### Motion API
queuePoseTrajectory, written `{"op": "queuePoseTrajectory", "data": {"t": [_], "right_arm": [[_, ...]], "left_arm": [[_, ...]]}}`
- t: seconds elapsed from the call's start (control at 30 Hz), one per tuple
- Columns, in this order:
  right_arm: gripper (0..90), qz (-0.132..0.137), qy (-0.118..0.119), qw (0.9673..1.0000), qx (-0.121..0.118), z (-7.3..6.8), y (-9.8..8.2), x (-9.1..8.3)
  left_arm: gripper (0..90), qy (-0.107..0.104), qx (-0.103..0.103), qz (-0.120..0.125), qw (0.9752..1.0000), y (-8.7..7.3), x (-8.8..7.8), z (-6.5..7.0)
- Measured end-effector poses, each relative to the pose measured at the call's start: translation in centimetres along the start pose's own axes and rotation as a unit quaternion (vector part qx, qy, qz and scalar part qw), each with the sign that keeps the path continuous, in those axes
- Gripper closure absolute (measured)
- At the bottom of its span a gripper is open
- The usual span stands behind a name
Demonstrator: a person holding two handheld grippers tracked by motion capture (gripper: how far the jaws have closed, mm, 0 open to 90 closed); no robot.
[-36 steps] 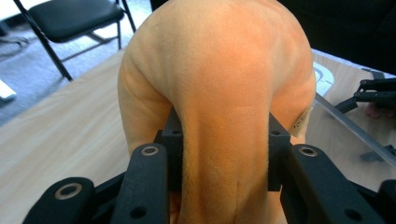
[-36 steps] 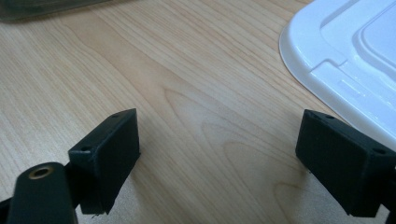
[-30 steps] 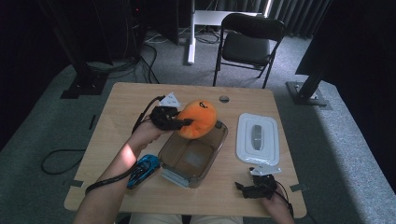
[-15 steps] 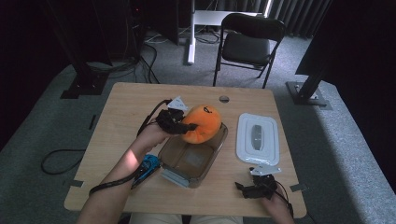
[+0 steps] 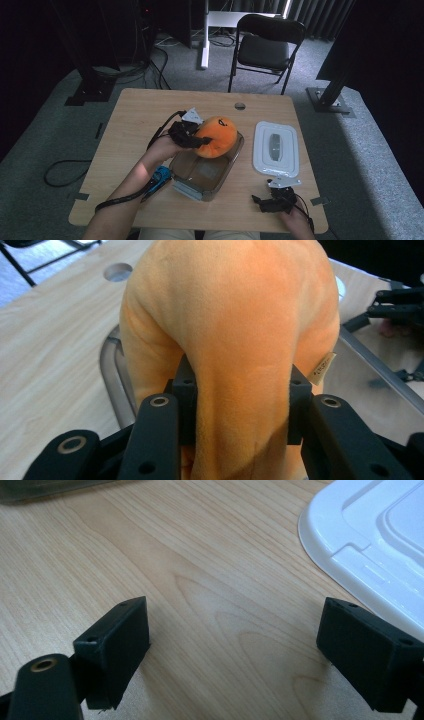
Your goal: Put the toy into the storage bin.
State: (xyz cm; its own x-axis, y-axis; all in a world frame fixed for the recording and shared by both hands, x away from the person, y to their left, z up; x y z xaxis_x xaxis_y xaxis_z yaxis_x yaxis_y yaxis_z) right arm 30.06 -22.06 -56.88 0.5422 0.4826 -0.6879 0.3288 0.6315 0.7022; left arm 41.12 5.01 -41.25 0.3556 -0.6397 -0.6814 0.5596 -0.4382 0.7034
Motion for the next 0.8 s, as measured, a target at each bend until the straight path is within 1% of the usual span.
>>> {"op": "queuePoseTrajectory", "data": {"t": [0.2, 0.53, 0.73, 0.8], "right_arm": [[13.1, 0.000, 0.000, 1.0000, -0.001, 0.0, 0.0, 0.0], [13.1, 0.000, 0.000, 1.0000, 0.000, 0.0, 0.0, 0.0], [13.2, 0.000, 0.000, 1.0000, 0.000, 0.0, 0.0, 0.0], [13.2, 0.000, 0.000, 1.0000, 0.000, 0.0, 0.0, 0.0]], "left_arm": [[64.5, 0.001, 0.001, -0.012, 0.9999, -0.5, 0.4, 0.1], [63.5, 0.014, 0.013, -0.035, 0.9992, -1.0, 1.4, 0.0], [63.3, 0.021, 0.009, -0.044, 0.9988, -1.4, 1.8, -0.3], [63.1, 0.023, 0.013, -0.048, 0.9985, -1.4, 1.9, -0.3]]}}
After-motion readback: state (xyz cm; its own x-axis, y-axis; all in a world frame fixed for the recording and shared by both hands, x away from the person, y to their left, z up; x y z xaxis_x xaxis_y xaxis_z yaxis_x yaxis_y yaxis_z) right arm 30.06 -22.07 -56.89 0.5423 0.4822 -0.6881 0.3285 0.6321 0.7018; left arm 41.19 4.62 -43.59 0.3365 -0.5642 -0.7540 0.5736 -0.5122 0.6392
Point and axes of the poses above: each handheld gripper's, and its own axes: x roughly forward along the jaws, y roughly out of its top, z roughly to its right, the point moved 6 cm from there along x, roughly forward along the jaws, and after that the axes turned 15 degrees about -x, right-handed, at the moved point
